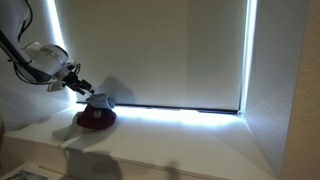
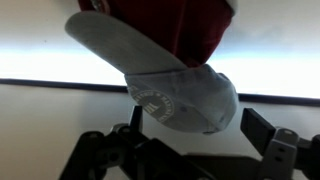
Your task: Move the grey cap to the right then back to the left
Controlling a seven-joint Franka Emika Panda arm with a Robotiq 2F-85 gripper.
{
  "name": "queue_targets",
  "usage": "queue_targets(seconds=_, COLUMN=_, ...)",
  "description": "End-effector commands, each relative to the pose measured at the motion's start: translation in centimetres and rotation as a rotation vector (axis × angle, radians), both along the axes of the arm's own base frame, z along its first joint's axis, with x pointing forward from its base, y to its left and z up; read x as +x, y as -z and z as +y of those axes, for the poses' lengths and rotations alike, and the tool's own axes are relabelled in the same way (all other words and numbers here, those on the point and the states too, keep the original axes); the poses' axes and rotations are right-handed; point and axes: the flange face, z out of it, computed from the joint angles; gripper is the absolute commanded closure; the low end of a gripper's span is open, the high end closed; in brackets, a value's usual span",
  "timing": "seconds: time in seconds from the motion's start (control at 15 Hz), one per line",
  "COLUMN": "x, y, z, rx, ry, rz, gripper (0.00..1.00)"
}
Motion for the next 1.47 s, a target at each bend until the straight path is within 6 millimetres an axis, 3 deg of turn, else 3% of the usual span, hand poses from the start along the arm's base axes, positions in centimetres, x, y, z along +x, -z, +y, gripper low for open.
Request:
queue_targets(seconds=0.0, x=5.0, y=1.1, z=3.0, rx=-0.016, ry=-0.042, rz=0.097, gripper=0.00)
queue_targets(seconds=0.07, x=6.1, y=0.9, z=3.6, rx=-0.036, ry=-0.049, rz=0.120, gripper=0.00)
queue_targets(seconds=0.13, x=3.3, y=0.5, z=2.5, rx=-0.014, ry=-0.031, rz=0.088, gripper=0.00)
queue_targets(seconds=0.33, x=5.5, y=0.9, z=3.7, rx=-0.027, ry=-0.047, rz=0.103, gripper=0.00)
queue_targets(seconds=0.73, x=5.8, y=1.5, z=3.2, rx=-0.027, ry=-0.040, rz=0.114, gripper=0.00)
queue_targets(seconds=0.87, x=5.8, y=2.2, z=2.1, rx=-0.013, ry=-0.011, rz=0.127, gripper=0.26)
queue_targets(seconds=1.13, x=5.6, y=3.0, z=0.3, rx=0.014, ry=0.028, rz=0.146, gripper=0.54)
queue_targets(seconds=1.4, x=5.8, y=2.9, z=-0.3, rx=0.024, ry=0.056, rz=0.121, gripper=0.82)
